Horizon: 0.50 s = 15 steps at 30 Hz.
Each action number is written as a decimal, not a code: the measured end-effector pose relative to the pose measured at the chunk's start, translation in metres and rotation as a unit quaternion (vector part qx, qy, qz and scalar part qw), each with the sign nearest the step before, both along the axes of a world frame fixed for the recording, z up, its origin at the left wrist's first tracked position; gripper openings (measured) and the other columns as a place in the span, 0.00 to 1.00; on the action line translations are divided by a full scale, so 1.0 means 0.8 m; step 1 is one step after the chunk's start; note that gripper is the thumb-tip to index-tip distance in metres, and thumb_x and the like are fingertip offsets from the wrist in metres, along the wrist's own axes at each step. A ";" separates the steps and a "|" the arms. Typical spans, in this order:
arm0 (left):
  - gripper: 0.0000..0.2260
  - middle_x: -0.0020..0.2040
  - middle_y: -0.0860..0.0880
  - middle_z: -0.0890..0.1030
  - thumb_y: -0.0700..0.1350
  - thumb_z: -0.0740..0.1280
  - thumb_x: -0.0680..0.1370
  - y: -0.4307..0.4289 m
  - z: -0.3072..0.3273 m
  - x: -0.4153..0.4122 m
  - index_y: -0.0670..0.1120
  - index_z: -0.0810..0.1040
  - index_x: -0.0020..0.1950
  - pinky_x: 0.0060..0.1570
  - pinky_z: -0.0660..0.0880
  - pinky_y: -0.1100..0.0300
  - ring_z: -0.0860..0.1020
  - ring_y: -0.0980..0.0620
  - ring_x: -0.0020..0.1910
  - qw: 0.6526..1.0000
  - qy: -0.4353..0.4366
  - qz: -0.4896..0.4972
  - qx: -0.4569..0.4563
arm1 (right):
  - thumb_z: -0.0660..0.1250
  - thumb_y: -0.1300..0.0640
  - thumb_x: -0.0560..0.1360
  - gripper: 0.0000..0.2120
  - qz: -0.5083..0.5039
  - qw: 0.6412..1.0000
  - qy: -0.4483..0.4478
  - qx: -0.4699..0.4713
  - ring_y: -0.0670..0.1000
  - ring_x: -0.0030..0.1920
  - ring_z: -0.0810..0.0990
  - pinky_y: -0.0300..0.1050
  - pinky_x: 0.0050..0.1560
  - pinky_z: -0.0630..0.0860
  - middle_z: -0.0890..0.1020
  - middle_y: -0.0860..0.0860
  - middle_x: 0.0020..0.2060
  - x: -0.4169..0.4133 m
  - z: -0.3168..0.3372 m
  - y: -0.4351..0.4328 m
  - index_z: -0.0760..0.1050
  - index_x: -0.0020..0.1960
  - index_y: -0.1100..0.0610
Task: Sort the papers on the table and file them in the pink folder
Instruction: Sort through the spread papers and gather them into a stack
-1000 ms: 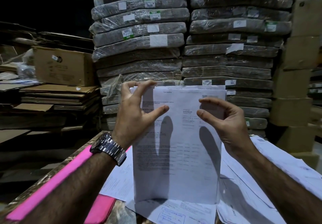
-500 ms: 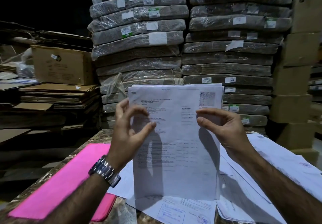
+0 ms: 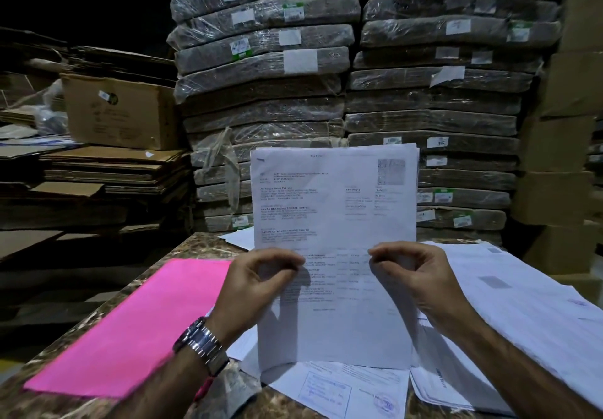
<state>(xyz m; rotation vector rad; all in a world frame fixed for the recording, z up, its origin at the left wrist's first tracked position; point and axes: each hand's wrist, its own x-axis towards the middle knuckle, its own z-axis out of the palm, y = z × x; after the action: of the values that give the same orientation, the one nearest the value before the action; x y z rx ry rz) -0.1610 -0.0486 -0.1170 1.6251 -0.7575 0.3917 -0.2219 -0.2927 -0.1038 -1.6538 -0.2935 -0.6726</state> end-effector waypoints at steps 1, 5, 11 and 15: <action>0.10 0.43 0.48 0.86 0.27 0.70 0.71 -0.001 -0.005 -0.001 0.40 0.85 0.45 0.46 0.77 0.67 0.83 0.55 0.44 1.000 0.000 0.001 0.006 | 0.71 0.75 0.69 0.13 0.001 1.000 0.004 -0.004 0.43 0.41 0.84 0.31 0.44 0.79 0.87 0.49 0.37 -0.001 -0.004 0.000 0.84 0.39 0.58; 0.11 0.46 0.49 0.86 0.30 0.71 0.71 -0.003 -0.019 0.002 0.43 0.85 0.48 0.49 0.79 0.63 0.84 0.53 0.47 1.000 -0.004 0.013 0.014 | 0.72 0.73 0.69 0.12 -0.012 1.000 0.003 -0.015 0.45 0.42 0.85 0.32 0.45 0.79 0.87 0.50 0.39 0.000 -0.019 -0.001 0.85 0.40 0.57; 0.12 0.48 0.51 0.86 0.30 0.71 0.71 -0.006 -0.025 0.005 0.42 0.83 0.51 0.49 0.77 0.67 0.83 0.56 0.49 1.000 -0.012 0.009 0.018 | 0.72 0.73 0.69 0.16 0.006 1.000 0.020 -0.015 0.47 0.42 0.85 0.34 0.44 0.78 0.87 0.52 0.40 0.003 -0.031 -0.002 0.86 0.39 0.52; 0.11 0.48 0.50 0.86 0.31 0.71 0.72 -0.005 -0.018 0.009 0.43 0.83 0.51 0.48 0.78 0.65 0.83 0.55 0.50 1.000 0.015 -0.001 0.012 | 0.73 0.71 0.69 0.13 0.005 1.000 0.024 -0.016 0.46 0.43 0.85 0.34 0.45 0.79 0.87 0.49 0.40 0.011 -0.023 -0.004 0.85 0.41 0.54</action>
<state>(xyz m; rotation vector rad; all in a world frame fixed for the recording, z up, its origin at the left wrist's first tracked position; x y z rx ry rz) -0.1540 -0.0528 -0.1314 1.6483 -0.7430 0.3566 -0.2134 -0.2959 -0.1224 -1.6953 -0.2784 -0.6225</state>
